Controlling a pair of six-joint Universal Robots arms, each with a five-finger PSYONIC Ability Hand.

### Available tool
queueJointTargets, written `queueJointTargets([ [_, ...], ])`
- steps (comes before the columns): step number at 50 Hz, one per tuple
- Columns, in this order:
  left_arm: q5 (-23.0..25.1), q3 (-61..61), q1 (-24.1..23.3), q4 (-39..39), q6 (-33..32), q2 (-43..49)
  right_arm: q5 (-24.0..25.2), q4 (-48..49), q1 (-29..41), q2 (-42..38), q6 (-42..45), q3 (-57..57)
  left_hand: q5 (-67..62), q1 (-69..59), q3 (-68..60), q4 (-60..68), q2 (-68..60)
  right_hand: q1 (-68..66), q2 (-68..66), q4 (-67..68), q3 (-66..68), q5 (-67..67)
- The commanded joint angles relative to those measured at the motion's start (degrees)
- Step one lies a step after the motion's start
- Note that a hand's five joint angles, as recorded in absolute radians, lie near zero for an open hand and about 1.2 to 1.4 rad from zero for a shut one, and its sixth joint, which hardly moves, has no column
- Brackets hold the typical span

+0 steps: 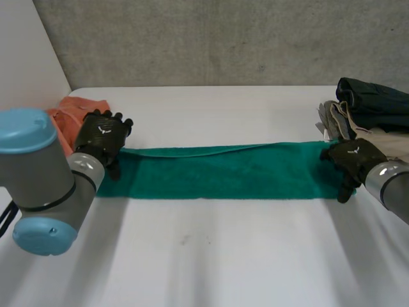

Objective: Fold the laundry.

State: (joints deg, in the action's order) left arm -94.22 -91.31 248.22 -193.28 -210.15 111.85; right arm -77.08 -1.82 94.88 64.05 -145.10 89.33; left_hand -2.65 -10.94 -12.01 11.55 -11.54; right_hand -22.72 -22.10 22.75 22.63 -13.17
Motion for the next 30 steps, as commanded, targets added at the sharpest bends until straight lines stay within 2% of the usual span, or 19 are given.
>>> queueJointTargets([
  [1,1.5,-0.7,0.5,-2.3,0.2,0.7,0.5,7.0,-1.1,-4.4,0.6,0.9,0.9,-0.8,0.3,0.2,-0.2,-7.9,-8.5,7.8,8.0,-7.4],
  [11,1.5,3.0,0.6,-2.7,0.2,5.1,0.3,9.9,-1.5,-8.4,1.4,0.1,1.1,-0.6,0.4,0.0,0.0,-17.6,-18.3,17.6,17.7,-17.2],
  [13,1.4,3.3,0.6,-2.7,0.2,5.4,0.1,11.0,-1.7,-9.4,1.8,-0.2,1.1,-0.6,0.4,0.0,0.0,-34.7,-35.3,34.7,34.8,-34.3],
  [15,1.4,3.4,0.7,-2.7,0.3,5.4,-0.1,11.6,-2.2,-9.4,2.0,-0.4,1.1,-0.6,0.4,0.0,0.0,-57.2,-57.8,57.1,57.3,-56.7],
  [25,1.3,3.0,0.3,-2.5,0.2,4.7,-4.5,11.1,-8.9,-3.8,5.1,1.5,1.6,-0.1,1.0,-0.5,0.5,-57.3,-57.9,57.2,57.4,-56.8],
  [30,1.1,2.5,0.4,-2.0,0.2,3.1,-4.8,10.4,-14.8,0.6,12.7,2.8,1.6,-0.1,1.0,-0.5,0.5,-57.3,-57.9,57.2,57.4,-56.8],
])
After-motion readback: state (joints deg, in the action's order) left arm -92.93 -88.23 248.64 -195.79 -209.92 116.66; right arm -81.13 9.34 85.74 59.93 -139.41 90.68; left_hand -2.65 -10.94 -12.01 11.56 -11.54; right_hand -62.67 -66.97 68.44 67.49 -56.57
